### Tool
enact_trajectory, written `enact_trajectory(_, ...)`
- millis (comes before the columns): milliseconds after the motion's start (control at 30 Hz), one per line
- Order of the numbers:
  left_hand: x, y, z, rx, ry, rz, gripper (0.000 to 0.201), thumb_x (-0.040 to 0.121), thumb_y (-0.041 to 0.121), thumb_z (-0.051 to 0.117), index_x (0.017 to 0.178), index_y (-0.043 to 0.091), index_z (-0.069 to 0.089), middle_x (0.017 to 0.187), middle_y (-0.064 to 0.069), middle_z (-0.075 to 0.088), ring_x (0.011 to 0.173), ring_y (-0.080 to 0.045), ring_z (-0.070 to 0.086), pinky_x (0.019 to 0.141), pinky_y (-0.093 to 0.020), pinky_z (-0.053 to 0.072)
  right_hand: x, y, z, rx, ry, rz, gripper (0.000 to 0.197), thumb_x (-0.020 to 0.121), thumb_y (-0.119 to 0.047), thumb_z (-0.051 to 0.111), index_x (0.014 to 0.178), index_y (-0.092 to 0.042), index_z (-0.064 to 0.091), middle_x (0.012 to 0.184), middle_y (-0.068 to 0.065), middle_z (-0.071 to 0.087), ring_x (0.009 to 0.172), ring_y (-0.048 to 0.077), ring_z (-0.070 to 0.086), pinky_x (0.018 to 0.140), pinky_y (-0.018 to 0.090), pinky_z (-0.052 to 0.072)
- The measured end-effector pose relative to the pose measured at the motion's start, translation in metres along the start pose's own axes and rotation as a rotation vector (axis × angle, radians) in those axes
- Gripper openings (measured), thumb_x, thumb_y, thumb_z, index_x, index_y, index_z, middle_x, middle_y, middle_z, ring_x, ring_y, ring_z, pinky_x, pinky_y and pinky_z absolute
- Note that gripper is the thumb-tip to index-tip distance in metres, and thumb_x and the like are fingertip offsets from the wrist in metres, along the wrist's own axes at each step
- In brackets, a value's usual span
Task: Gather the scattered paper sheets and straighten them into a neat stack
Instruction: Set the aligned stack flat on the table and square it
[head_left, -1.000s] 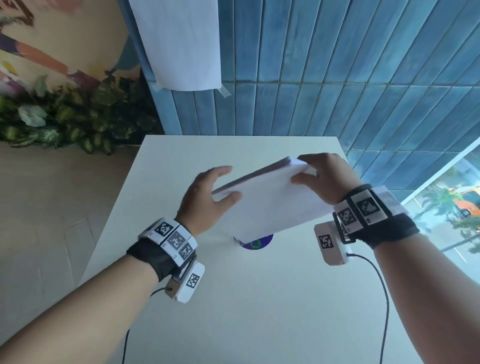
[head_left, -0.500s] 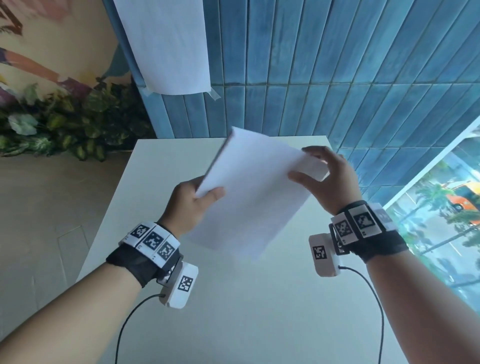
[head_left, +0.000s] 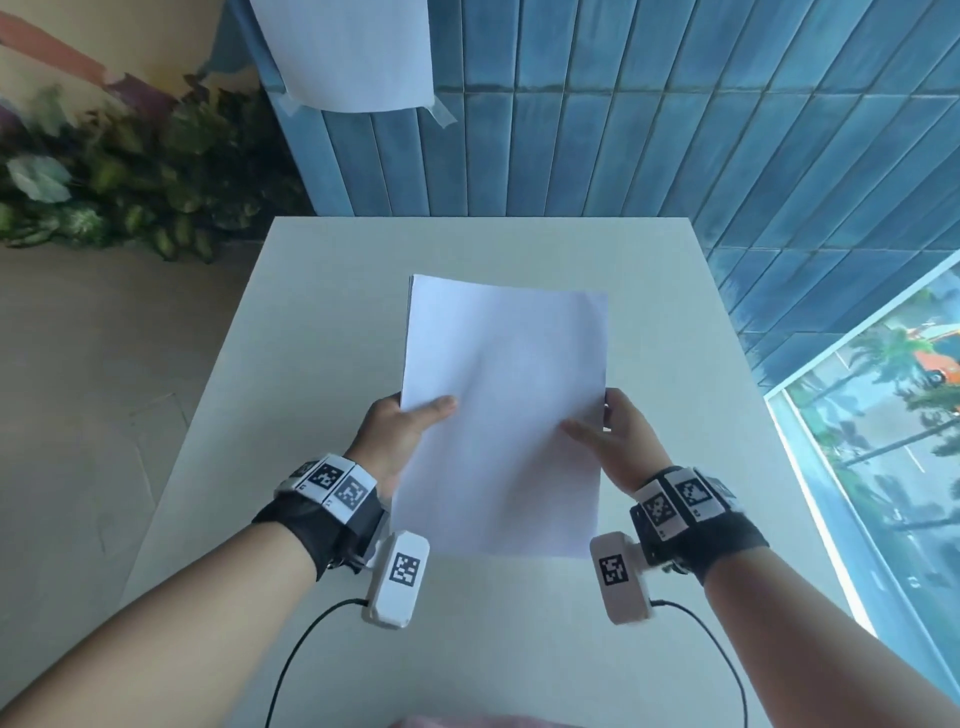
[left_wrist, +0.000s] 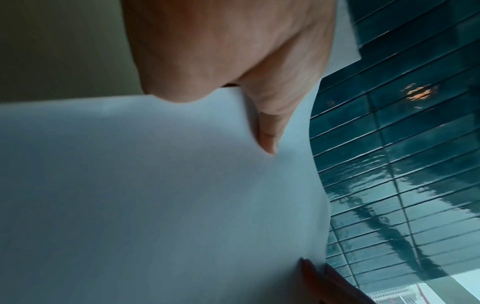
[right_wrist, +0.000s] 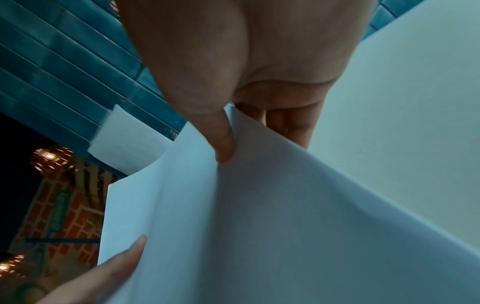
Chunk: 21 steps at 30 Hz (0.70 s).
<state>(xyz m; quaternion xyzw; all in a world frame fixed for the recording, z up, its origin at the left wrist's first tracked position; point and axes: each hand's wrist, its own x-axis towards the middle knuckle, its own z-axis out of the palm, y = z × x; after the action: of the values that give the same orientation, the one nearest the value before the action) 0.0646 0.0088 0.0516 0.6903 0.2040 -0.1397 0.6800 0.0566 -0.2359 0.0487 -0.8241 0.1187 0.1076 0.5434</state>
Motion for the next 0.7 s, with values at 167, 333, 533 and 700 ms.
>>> enact_trajectory(167, 0.014, -0.021, 0.013, 0.034, 0.083, -0.140, 0.015, 0.084, 0.020, 0.074, 0.091, 0.016, 0.062, 0.089, 0.008, 0.066, 0.085, -0.008, 0.059, 0.086, -0.027, 0.036, 0.023, 0.024, 0.013, -0.213, -0.016, 0.091, 0.036, 0.080, -0.023, 0.072, 0.108, -0.009, 0.055, 0.103, 0.009, 0.066, 0.089, 0.026, 0.062, 0.075, 0.035, 0.050)
enact_trajectory(333, 0.032, -0.025, 0.025, 0.034, 0.143, -0.235, 0.019, 0.086, 0.019, 0.072, 0.084, 0.013, 0.055, 0.078, 0.006, 0.053, 0.082, -0.013, 0.048, 0.073, -0.023, 0.037, 0.048, 0.031, 0.019, -0.303, -0.027, 0.161, 0.038, 0.079, -0.021, 0.071, 0.111, -0.010, 0.055, 0.101, 0.007, 0.063, 0.085, 0.024, 0.057, 0.070, 0.031, 0.044)
enact_trajectory(533, 0.059, -0.025, 0.033, 0.160, 0.188, -0.285, 0.029, 0.085, 0.024, 0.073, 0.100, 0.003, 0.059, 0.106, -0.009, 0.064, 0.096, -0.021, 0.052, 0.074, -0.022, 0.038, 0.070, 0.032, 0.022, -0.368, -0.003, 0.197, 0.035, 0.078, -0.017, 0.068, 0.110, -0.008, 0.056, 0.093, 0.005, 0.061, 0.081, 0.024, 0.054, 0.066, 0.028, 0.040)
enact_trajectory(700, 0.072, -0.033, 0.038, 0.263, 0.201, -0.285, 0.068, 0.084, 0.026, 0.073, 0.135, -0.007, 0.043, 0.128, -0.016, 0.055, 0.116, -0.029, 0.054, 0.085, -0.029, 0.036, 0.076, 0.037, 0.028, -0.418, -0.001, 0.201, 0.024, 0.077, -0.017, 0.065, 0.099, -0.014, 0.055, 0.075, -0.002, 0.057, 0.060, 0.012, 0.050, 0.048, 0.021, 0.032)
